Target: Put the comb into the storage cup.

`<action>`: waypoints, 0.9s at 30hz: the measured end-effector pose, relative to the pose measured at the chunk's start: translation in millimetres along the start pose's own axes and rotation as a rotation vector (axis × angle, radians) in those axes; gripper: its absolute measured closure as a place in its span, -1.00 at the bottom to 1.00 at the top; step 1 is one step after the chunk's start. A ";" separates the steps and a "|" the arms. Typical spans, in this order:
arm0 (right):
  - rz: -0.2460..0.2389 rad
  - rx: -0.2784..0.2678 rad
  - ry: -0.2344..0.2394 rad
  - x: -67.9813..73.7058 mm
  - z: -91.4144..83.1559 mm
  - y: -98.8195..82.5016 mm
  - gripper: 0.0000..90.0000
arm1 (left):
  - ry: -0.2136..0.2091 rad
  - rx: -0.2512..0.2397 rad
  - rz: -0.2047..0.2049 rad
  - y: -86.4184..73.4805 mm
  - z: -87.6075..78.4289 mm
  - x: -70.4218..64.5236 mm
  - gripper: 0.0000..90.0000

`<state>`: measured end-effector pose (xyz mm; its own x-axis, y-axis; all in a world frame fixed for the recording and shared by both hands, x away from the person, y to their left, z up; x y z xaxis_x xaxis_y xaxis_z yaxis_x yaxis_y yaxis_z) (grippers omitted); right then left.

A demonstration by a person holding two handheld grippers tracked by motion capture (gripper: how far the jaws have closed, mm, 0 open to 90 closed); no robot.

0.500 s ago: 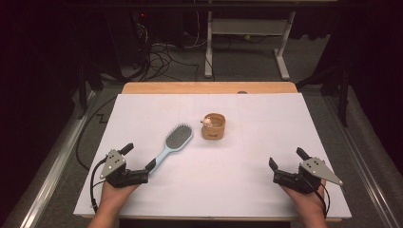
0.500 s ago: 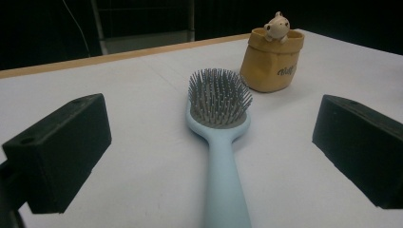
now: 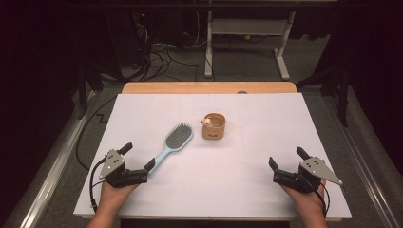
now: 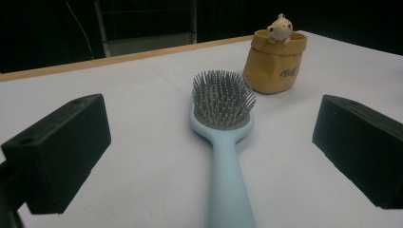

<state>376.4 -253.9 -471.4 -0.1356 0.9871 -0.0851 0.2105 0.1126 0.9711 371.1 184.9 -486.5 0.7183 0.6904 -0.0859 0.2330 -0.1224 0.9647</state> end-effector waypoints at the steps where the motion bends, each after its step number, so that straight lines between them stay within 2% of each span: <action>1: 0.000 0.000 0.000 0.0 0.0 0.0 -0.99 | 0.000 0.000 0.000 0.0 0.0 0.0 -1.00; 9: 0.004 0.002 0.004 0.3 0.7 -0.1 -0.99 | 0.007 0.009 -0.006 -0.9 -1.3 1.2 -1.00; 12: 0.001 0.003 0.001 1.2 1.1 -0.4 -0.99 | 0.001 0.015 -0.031 -1.3 -2.7 2.0 -0.98; 18: -0.006 -0.005 -0.001 1.6 -0.2 1.3 -0.99 | 0.000 0.035 -0.035 -2.4 -4.2 2.7 -0.96; 21: -0.003 -0.005 -0.002 0.9 0.1 1.4 -0.99 | -0.001 0.043 -0.033 -2.9 -3.9 2.6 -0.87; 22: -0.004 -0.005 -0.004 0.5 0.0 1.4 -0.99 | -0.009 0.071 -0.034 -5.3 -3.3 2.0 -0.82; 24: -0.004 -0.007 -0.005 0.3 -0.2 1.6 -0.99 | -0.022 0.085 -0.042 -6.7 -2.7 0.5 -0.66; 27: -0.006 -0.009 -0.004 0.9 -0.3 1.9 -0.99 | -0.027 0.104 -0.039 -9.0 -1.0 -0.5 -0.65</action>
<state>376.4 -252.9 -469.6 -0.1331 0.9869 -0.0914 0.2015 0.1173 0.9724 368.0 186.4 -495.0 0.7243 0.6769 -0.1308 0.3271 -0.1703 0.9295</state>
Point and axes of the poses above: each handheld gripper's, and its own axes: z roughly forward along the jaws, y roughly out of its top, x roughly to its left, the point moved 10 cm from there along z, roughly forward along the jaws, and after that the axes turned 12 degrees about -y, right-handed, at the moved point
